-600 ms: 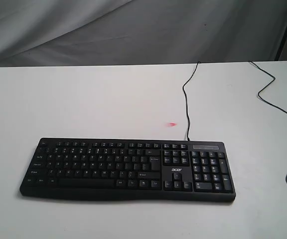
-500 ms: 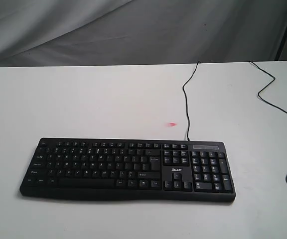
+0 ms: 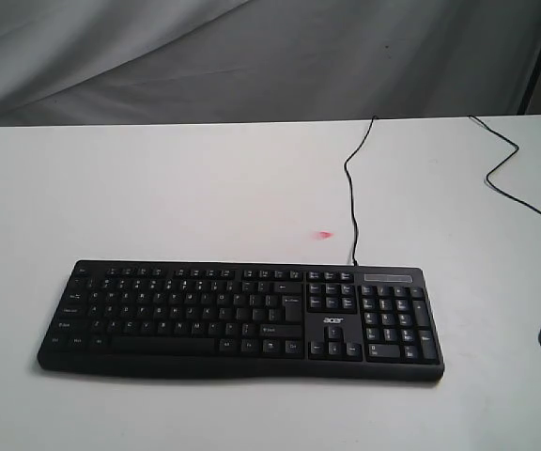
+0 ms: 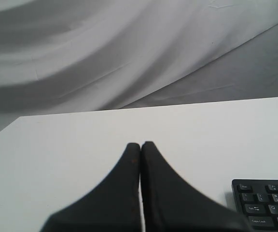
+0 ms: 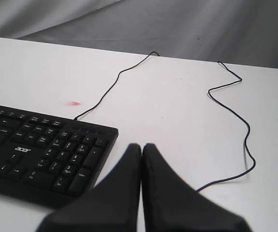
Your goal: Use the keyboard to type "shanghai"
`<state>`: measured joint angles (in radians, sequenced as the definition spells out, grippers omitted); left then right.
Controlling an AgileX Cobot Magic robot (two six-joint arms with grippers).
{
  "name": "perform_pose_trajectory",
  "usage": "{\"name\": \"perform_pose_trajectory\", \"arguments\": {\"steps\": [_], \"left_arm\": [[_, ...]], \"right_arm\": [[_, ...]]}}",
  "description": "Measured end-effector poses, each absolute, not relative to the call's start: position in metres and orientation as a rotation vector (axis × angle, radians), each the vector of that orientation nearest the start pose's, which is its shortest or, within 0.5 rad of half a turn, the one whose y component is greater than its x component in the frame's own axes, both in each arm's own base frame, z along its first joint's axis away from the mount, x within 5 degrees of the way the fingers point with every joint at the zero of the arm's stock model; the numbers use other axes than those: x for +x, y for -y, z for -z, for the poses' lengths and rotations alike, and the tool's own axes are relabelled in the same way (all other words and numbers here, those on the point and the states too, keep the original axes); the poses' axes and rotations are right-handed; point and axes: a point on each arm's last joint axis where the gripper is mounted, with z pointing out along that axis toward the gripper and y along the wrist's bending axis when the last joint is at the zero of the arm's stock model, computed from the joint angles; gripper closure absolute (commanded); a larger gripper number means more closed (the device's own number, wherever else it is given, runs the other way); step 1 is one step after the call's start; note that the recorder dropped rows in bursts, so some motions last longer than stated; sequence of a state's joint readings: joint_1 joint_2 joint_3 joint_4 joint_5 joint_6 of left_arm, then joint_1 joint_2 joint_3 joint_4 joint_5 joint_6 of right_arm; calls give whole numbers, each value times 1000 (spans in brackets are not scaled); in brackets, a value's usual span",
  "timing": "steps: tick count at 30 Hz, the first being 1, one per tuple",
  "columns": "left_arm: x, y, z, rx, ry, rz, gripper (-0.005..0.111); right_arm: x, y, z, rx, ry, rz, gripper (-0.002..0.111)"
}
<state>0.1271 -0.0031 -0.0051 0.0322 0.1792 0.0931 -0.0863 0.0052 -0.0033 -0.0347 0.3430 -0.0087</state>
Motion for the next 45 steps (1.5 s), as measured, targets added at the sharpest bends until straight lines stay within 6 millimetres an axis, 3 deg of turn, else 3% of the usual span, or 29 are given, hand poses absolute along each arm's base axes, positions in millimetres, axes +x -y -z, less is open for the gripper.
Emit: {"name": "perform_pose_trajectory", "arguments": {"steps": [7, 19, 29, 32, 36, 39, 45], "left_arm": [[55, -8, -199, -6, -1658, -196, 106], [55, -8, -199, -6, -1658, -196, 106], [55, -8, -199, -6, -1658, -196, 106], [55, -8, -199, -6, -1658, -196, 106], [55, -8, -199, -6, -1658, -196, 106], [55, -8, -199, -6, -1658, -196, 106], [55, -8, -199, -6, -1658, -196, 106]], "right_arm": [[54, 6, -185, 48, -1811, 102, 108], [53, 4, -233, 19, -1276, 109, 108], [49, 3, -244, 11, -1149, 110, 108], [45, 2, -251, 64, -1061, 12, 108], [43, 1, -255, 190, -993, -249, 108], [42, -4, -258, 159, -994, -316, 108], [45, -14, -299, 53, -1036, -344, 108]]}}
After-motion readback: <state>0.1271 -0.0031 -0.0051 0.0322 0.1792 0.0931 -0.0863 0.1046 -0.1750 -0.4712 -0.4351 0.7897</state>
